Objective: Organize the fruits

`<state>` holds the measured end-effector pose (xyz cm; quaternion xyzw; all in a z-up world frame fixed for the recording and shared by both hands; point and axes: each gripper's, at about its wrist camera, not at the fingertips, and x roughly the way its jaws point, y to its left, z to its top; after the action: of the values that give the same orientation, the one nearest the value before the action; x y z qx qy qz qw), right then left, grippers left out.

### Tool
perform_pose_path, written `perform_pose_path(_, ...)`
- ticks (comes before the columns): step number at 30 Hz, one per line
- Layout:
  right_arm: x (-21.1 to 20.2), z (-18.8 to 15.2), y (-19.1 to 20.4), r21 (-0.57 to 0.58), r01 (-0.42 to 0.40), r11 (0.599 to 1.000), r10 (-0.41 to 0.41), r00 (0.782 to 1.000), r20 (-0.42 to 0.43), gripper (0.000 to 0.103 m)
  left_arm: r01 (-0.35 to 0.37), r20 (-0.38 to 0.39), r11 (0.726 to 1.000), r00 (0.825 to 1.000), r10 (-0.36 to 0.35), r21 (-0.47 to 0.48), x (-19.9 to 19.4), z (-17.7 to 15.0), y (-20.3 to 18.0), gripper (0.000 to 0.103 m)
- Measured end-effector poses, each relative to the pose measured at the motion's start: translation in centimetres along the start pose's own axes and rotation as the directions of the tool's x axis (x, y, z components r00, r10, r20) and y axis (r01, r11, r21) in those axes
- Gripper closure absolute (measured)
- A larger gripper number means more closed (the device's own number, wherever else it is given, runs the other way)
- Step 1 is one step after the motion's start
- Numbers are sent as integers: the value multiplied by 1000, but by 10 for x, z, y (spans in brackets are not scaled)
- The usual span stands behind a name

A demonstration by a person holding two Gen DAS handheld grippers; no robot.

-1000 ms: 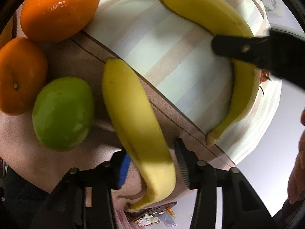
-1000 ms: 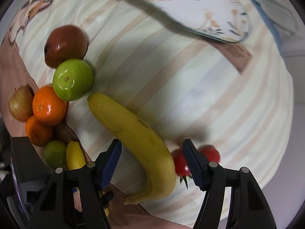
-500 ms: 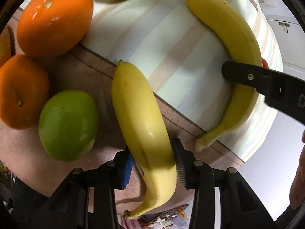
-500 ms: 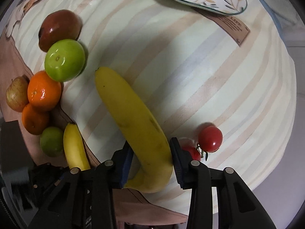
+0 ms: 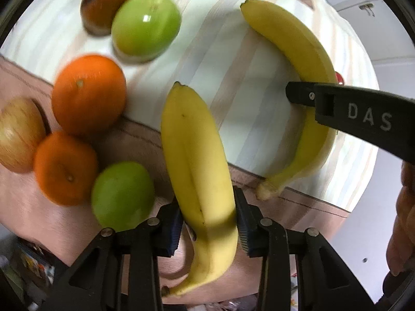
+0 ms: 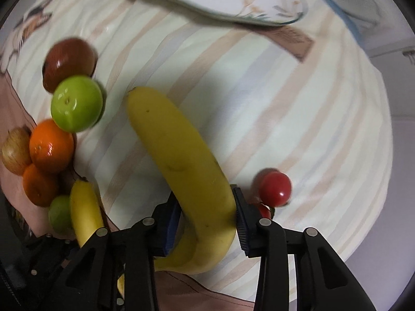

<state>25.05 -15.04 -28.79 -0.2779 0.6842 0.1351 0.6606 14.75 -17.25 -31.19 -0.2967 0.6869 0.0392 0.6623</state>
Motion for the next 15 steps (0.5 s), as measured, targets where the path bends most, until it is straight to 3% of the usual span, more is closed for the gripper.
perform_pose_path(7,-15,-23,-34,122,-81,989,76,996,50,64,-36,75,994,997,28,105,-15,-6,-41,72)
perform_pose_path(15,-48,-47,-102,257,-188,948,156,978,139,64,5,92,984,996,-22,175,-47,0,-32,73)
